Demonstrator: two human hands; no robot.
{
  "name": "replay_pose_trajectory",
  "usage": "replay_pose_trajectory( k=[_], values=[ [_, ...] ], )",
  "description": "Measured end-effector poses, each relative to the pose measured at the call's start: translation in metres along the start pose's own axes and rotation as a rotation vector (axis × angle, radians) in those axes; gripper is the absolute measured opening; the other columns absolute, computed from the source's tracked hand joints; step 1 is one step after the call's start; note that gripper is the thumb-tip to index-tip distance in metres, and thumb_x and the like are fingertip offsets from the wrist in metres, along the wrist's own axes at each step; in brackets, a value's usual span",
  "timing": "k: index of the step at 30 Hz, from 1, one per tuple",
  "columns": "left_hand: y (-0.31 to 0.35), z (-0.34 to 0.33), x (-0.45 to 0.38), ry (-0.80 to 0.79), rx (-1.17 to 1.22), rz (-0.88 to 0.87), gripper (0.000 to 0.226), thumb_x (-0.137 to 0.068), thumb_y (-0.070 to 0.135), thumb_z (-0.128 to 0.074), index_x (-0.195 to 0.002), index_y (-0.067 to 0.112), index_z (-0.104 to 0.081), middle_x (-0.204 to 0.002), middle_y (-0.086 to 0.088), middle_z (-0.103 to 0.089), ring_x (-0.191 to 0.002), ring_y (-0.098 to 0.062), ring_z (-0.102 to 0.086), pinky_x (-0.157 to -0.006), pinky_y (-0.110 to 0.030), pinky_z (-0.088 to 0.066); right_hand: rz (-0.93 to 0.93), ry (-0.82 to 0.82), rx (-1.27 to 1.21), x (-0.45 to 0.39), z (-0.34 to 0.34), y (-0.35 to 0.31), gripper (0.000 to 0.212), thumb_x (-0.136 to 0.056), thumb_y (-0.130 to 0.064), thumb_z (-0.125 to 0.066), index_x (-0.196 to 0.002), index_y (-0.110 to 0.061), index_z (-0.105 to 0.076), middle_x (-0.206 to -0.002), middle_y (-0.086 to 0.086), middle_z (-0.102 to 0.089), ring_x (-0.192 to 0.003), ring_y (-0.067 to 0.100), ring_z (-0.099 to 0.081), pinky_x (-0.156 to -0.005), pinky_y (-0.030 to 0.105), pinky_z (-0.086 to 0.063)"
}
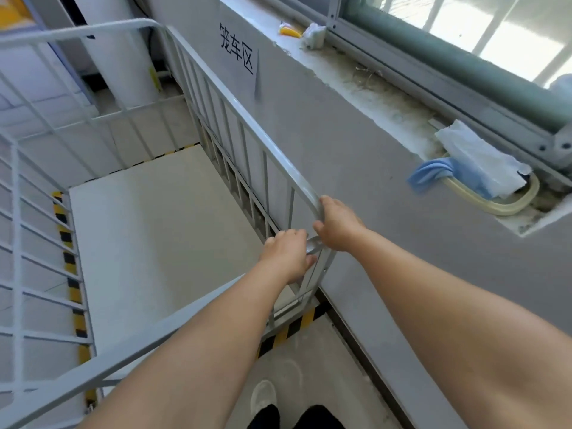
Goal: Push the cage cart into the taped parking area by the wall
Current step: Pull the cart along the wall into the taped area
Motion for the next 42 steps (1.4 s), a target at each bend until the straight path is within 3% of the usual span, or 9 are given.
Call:
replay_pose_trajectory(
  k=[8, 15, 18, 21, 25, 29, 33, 36, 42],
  values=[
    [0.020, -0.005, -0.024, -0.119, 0.073, 0.077, 0.033, -0.093, 0.037, -0.052, -0.119, 0.017, -0.053, -0.101, -0.006, -0.062, -0.087, -0.026, -0.062, -0.062, -0.033, -0.047, 0.071, -0.079, -0.062, -0.053, -0.005, -0.004, 0.040, -0.091, -0.020, -0.057, -0.126, -0.010, -0.038, -0.115, 0.014, -0.054, -0.089, 0.029, -0.050, -0.074, 0.038, -0.041],
    [0.026, -0.006, -0.029, -0.098, 0.019, 0.217, 0.023, -0.090, 0.039, -0.054, -0.100, 0.019, -0.057, -0.089, -0.002, -0.059, -0.078, -0.023, -0.058, -0.061, -0.032, -0.041, 0.083, -0.201, -0.112, -0.092, -0.011, -0.004, 0.049, -0.093, -0.030, -0.057, -0.131, -0.005, -0.038, -0.123, 0.015, -0.055, -0.110, 0.032, -0.058, -0.092, 0.042, -0.050],
    [0.027, -0.005, -0.028, -0.063, -0.015, 0.239, 0.015, -0.091, 0.031, -0.051, -0.095, 0.018, -0.058, -0.082, 0.000, -0.056, -0.074, -0.023, -0.055, -0.060, -0.032, -0.040, 0.206, -0.254, 0.075, -0.099, -0.021, -0.006, 0.044, -0.092, -0.026, -0.056, -0.127, -0.004, -0.041, -0.112, 0.016, -0.059, -0.102, 0.029, -0.062, -0.084, 0.040, -0.053],
    [0.028, -0.005, -0.025, -0.053, -0.042, 0.240, 0.011, -0.090, 0.026, -0.049, -0.092, 0.019, -0.057, -0.079, 0.000, -0.053, -0.071, -0.023, -0.053, -0.059, -0.031, -0.039, 0.371, -0.286, 0.650, -0.083, -0.017, -0.016, 0.041, -0.092, -0.014, -0.052, -0.133, -0.010, -0.046, -0.083, 0.007, -0.042, -0.078, 0.021, -0.047, -0.069, 0.029, -0.040],
    [0.028, -0.007, -0.022, -0.048, -0.068, 0.218, 0.011, -0.090, 0.025, -0.049, -0.096, 0.020, -0.057, -0.079, 0.000, -0.051, -0.070, -0.023, -0.050, -0.060, -0.031, -0.038, 0.662, -0.174, 1.215, -0.077, -0.018, -0.019, 0.043, -0.091, -0.014, -0.055, -0.134, -0.014, -0.049, -0.127, 0.002, -0.048, -0.089, 0.021, -0.046, -0.074, 0.032, -0.037],
    [0.023, -0.008, -0.016, -0.057, -0.075, 0.220, 0.006, -0.090, 0.021, -0.048, -0.092, 0.021, -0.054, -0.079, 0.000, -0.050, -0.070, -0.023, -0.049, -0.060, -0.031, -0.037, 0.772, -0.164, 1.460, -0.074, -0.028, -0.023, 0.042, -0.089, -0.012, -0.055, -0.131, -0.016, -0.052, -0.127, 0.000, -0.051, -0.091, 0.021, -0.049, -0.068, 0.031, -0.034],
    [0.015, -0.012, -0.002, -0.068, -0.083, 0.214, 0.003, -0.089, 0.020, -0.048, -0.087, 0.022, -0.050, -0.078, 0.000, -0.050, -0.069, -0.023, -0.051, -0.058, -0.031, -0.038, 0.760, -0.151, 1.486, -0.064, -0.034, -0.030, 0.038, -0.090, -0.004, -0.051, -0.127, -0.014, -0.055, -0.101, -0.001, -0.054, -0.071, 0.017, -0.039, -0.055, 0.028, -0.026],
    [0.006, -0.014, 0.010, -0.082, -0.104, 0.225, 0.005, -0.088, 0.020, -0.047, -0.086, 0.020, -0.052, -0.076, 0.000, -0.051, -0.068, -0.023, -0.052, -0.056, -0.031, -0.038, 0.754, -0.100, 1.408, -0.058, -0.044, -0.039, 0.036, -0.093, -0.007, -0.044, -0.127, -0.015, -0.055, -0.073, 0.002, -0.044, -0.072, 0.019, -0.041, -0.051, 0.029, -0.021],
    [0.001, -0.015, 0.024, -0.094, -0.105, 0.247, 0.007, -0.088, 0.019, -0.047, -0.084, 0.020, -0.052, -0.077, 0.000, -0.053, -0.068, -0.023, -0.053, -0.054, -0.030, -0.036, 0.779, -0.084, 1.285, -0.058, -0.054, -0.042, 0.031, -0.099, -0.017, -0.038, -0.126, -0.014, -0.053, -0.103, 0.001, -0.063, -0.091, 0.020, -0.059, -0.066, 0.027, -0.032]
  ],
)
Point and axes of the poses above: each hand's wrist, its own x-axis away from the middle knuckle, its own z-axis out of the back of the hand, y = z × x, the point moved 3 cm from there along -x, towards the middle knuckle
